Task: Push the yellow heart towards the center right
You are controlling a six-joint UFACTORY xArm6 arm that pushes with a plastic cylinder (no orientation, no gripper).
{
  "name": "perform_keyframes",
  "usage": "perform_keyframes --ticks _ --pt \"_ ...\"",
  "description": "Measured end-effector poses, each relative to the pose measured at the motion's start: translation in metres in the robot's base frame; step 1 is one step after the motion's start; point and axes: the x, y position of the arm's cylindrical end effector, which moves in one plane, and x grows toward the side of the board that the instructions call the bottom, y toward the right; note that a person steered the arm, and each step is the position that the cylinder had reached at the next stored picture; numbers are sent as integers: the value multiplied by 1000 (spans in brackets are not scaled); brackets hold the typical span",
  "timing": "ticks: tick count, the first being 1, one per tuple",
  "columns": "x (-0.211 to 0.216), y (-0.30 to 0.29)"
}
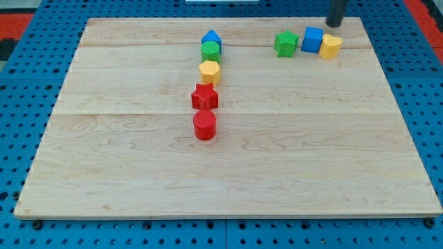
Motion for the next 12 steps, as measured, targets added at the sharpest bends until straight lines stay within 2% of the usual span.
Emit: perform_keyframes --ticks 1,3,4,5,6,8,10,11,12 --pt "16 -33" --pt "93 -57" --pt "101 -45" --pt "41 -11" --pt "58 59" --pt "151 -22" --pt "76 65" --pt "74 -14" --pt "119 -106"
